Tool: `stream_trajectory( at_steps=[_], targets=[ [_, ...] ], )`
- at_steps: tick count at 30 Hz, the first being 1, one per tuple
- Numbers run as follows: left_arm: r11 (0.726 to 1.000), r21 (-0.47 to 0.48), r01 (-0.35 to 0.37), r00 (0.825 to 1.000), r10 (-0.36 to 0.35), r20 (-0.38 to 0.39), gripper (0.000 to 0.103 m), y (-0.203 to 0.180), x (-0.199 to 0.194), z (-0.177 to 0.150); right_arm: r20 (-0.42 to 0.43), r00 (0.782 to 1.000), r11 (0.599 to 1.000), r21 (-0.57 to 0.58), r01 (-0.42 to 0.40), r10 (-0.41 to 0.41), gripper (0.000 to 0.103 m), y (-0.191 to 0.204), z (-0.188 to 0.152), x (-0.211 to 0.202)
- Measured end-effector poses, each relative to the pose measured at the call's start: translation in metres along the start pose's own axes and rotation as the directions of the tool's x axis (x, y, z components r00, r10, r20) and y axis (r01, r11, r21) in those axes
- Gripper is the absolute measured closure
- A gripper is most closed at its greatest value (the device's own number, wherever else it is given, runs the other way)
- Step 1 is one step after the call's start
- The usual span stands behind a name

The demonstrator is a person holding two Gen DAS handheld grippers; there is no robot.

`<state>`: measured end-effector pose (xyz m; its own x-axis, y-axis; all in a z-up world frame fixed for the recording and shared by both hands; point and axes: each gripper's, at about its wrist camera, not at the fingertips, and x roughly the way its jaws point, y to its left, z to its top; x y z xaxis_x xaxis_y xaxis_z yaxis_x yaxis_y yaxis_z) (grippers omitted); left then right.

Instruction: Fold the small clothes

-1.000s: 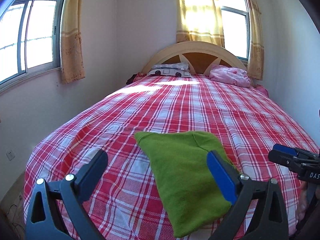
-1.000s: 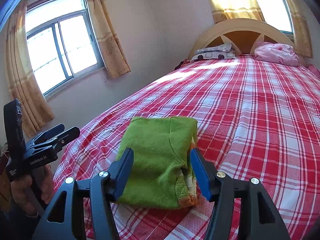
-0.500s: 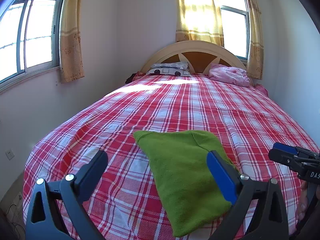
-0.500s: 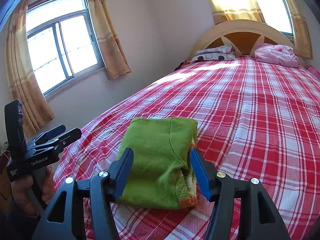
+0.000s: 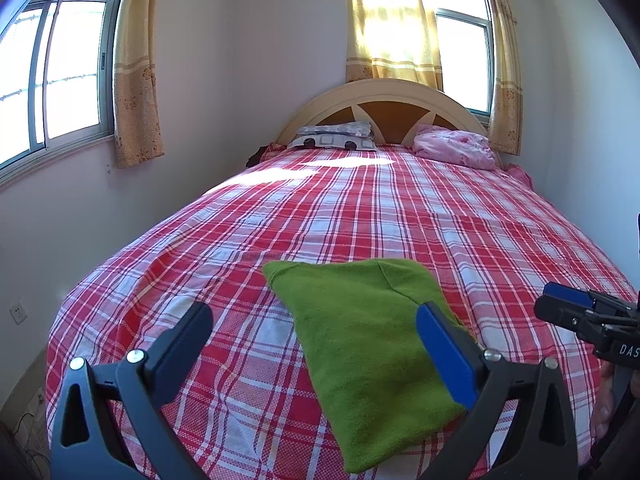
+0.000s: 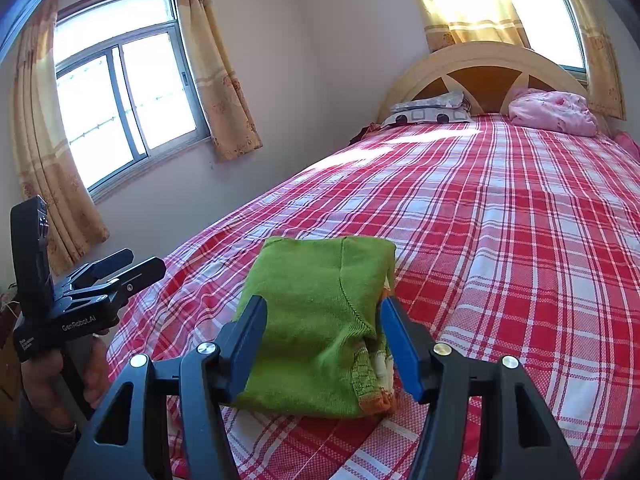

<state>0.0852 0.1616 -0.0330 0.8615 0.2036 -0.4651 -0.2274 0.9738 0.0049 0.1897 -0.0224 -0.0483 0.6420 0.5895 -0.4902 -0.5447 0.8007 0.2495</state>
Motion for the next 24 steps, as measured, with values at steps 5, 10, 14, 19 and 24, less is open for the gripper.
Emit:
stream_trajectory(
  at_steps=[5,10,14,19,24],
  targets=[
    [1.000,-0.001,-0.014,1.000,0.014,0.001,0.000,-0.001,0.000,0.001,0.013,1.000,1.000,-0.002,0.003,-0.003,0.042,0.001,0.000,-0.003],
    [0.999,-0.011,-0.032,0.999,0.032,-0.007,0.000,0.002,0.002,0.003,0.026,1.000,1.000,-0.009,0.003,-0.003,0.042,0.004,0.001,-0.006],
    [0.999,-0.017,-0.041,0.999,0.041,-0.002,0.000,0.005,0.001,0.003,0.031,1.000,1.000,-0.018,0.001,0.000,0.042,0.007,0.001,-0.007],
    [0.998,-0.029,-0.060,0.998,0.060,-0.002,0.000,0.009,0.001,0.003,0.024,1.000,1.000,-0.018,-0.001,0.002,0.042,0.007,-0.001,-0.005],
    [0.996,-0.038,-0.082,0.997,0.082,0.002,0.000,0.016,0.003,0.003,0.019,1.000,1.000,-0.017,-0.002,0.002,0.042,0.006,-0.002,-0.004]
  ],
)
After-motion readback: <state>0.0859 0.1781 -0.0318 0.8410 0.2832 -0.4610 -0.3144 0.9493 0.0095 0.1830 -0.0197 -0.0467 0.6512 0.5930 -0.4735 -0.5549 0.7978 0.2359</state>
